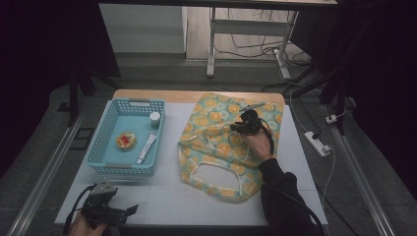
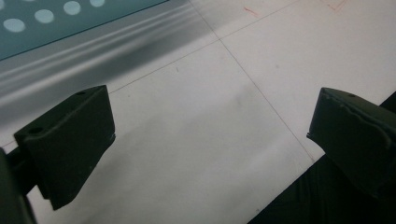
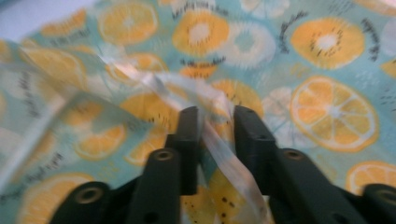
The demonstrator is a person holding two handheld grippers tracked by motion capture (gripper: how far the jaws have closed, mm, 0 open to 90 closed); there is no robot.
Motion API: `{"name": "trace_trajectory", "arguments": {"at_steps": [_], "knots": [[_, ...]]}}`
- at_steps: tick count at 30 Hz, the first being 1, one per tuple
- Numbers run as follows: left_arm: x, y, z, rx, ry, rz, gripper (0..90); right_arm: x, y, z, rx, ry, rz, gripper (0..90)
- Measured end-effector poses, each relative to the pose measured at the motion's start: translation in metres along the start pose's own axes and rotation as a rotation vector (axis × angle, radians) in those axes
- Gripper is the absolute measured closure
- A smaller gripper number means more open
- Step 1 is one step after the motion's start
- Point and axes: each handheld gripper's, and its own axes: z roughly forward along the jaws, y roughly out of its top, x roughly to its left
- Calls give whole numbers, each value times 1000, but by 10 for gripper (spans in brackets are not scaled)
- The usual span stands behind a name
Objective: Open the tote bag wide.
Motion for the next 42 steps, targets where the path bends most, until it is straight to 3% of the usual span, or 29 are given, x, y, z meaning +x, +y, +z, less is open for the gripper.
{"name": "trace_trajectory", "arguments": {"at_steps": [6, 18, 23, 27, 31, 36, 42], "knots": [[0, 0, 0, 1, 1, 1, 7, 6, 5, -11, -22, 10, -1, 513], [-1, 0, 0, 2, 2, 4, 8, 32, 6, -31, -25, 68, -28, 140], [-1, 0, 0, 0, 1, 3, 7, 42, 6, -41, -40, 81, -35, 36], [0, 0, 0, -2, 1, 2, 6, 55, 2, -44, -22, 103, -75, 0], [0, 0, 0, -3, 0, 2, 6, 67, -4, -46, 1, 94, -118, 0], [0, 0, -1, -5, -5, 1, 6, 75, -8, -49, 11, 90, -134, 0], [0, 0, -1, -6, -7, 3, 6, 85, -19, -45, 50, 116, -165, 0]]}}
